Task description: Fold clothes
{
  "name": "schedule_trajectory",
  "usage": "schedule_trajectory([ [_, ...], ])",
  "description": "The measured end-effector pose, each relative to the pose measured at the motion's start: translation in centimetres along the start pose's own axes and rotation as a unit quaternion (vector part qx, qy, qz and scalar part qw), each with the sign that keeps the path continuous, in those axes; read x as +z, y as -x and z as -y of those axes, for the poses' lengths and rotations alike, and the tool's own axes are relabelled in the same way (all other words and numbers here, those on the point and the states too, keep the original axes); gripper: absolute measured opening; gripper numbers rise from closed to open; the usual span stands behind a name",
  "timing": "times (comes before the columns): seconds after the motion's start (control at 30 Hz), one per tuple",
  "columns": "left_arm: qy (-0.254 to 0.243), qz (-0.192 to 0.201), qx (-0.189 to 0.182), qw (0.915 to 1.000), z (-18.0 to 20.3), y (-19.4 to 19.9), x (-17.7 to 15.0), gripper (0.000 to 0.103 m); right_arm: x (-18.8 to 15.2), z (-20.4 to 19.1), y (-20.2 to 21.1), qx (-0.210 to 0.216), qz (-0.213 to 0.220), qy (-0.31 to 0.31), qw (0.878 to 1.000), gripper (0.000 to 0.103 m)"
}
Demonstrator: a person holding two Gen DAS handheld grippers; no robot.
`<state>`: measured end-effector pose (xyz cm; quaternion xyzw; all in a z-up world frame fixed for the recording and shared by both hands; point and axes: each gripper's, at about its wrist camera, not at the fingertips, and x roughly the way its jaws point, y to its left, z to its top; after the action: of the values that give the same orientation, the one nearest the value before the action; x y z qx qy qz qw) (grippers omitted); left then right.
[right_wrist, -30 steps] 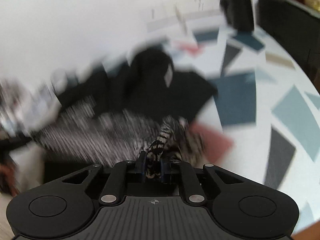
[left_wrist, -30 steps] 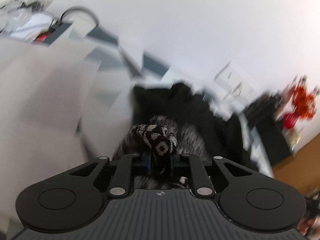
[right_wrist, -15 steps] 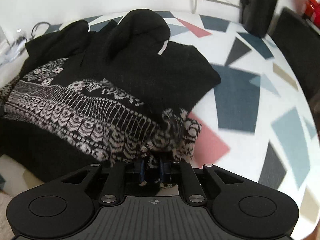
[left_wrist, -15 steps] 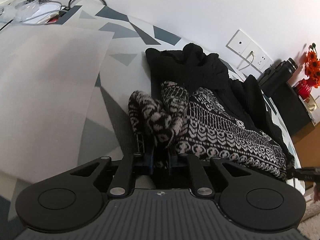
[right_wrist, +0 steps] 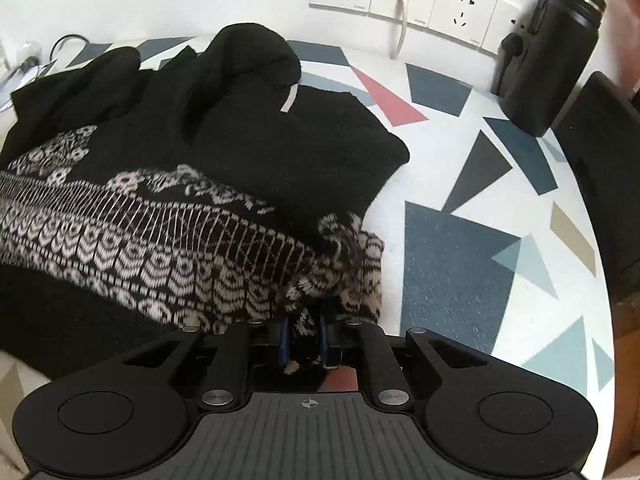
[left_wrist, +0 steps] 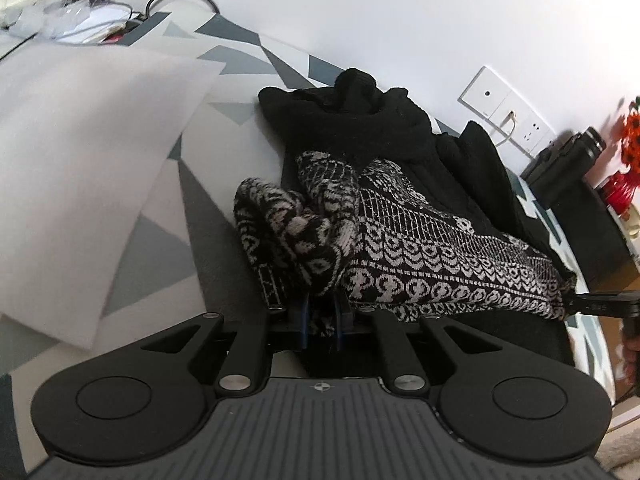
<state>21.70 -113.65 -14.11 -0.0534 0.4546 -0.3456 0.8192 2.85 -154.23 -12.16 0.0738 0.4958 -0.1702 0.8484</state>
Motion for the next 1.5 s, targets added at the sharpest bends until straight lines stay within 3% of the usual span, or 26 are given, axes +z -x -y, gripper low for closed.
schedule_trajectory([
  [0.47,-0.036,-0.025,0.031,0.9985,1.1,0.1,0.3,0.013,-4.9,-0.1,3.3,0.030,0.017,-0.048,0.998,0.014],
  [0.5,-0.033,-0.029,0.024,0.9987,1.0,0.1,0.4,0.015,-5.1,0.0,3.4,0.030,0.023,-0.057,0.998,0.015],
  [0.57,-0.011,-0.032,-0.014,0.9993,0.4,0.3,0.8,0.043,-5.2,0.2,4.2,0.029,0.035,-0.084,0.995,0.034],
  [0.6,-0.004,-0.025,-0.027,0.9993,0.1,0.7,0.9,0.048,-5.2,0.2,4.7,0.026,0.043,-0.095,0.994,0.041],
  [0.63,0.003,-0.015,-0.035,0.9993,0.0,1.2,1.1,0.051,-5.3,0.3,5.2,0.023,0.050,-0.106,0.993,0.060],
  [0.67,0.009,-0.005,-0.044,0.9990,-0.2,1.7,1.3,0.052,-5.2,0.3,5.9,0.020,0.063,-0.111,0.992,0.069],
  [0.9,0.012,0.060,-0.080,0.9949,-0.4,4.7,3.8,0.070,-3.3,2.2,11.9,-0.014,0.141,-0.187,0.972,0.081],
  [1.07,-0.003,0.103,-0.115,0.9880,-0.1,6.2,6.4,0.093,-1.0,3.5,17.2,-0.035,0.208,-0.244,0.946,0.095],
  [1.17,-0.012,0.120,-0.135,0.9834,0.1,6.8,8.4,0.094,1.2,3.4,20.3,-0.050,0.250,-0.252,0.934,0.102],
  [1.27,-0.010,0.126,-0.156,0.9797,0.1,6.7,10.6,0.099,3.8,2.9,22.5,-0.076,0.282,-0.244,0.925,0.102],
  [1.37,-0.009,0.137,-0.171,0.9757,0.5,6.4,12.5,0.103,6.0,1.9,22.9,-0.117,0.299,-0.237,0.917,0.102],
  [1.5,-0.041,0.122,-0.157,0.9791,2.2,5.2,14.0,0.103,7.8,1.1,21.9,-0.139,0.304,-0.228,0.915,0.102],
])
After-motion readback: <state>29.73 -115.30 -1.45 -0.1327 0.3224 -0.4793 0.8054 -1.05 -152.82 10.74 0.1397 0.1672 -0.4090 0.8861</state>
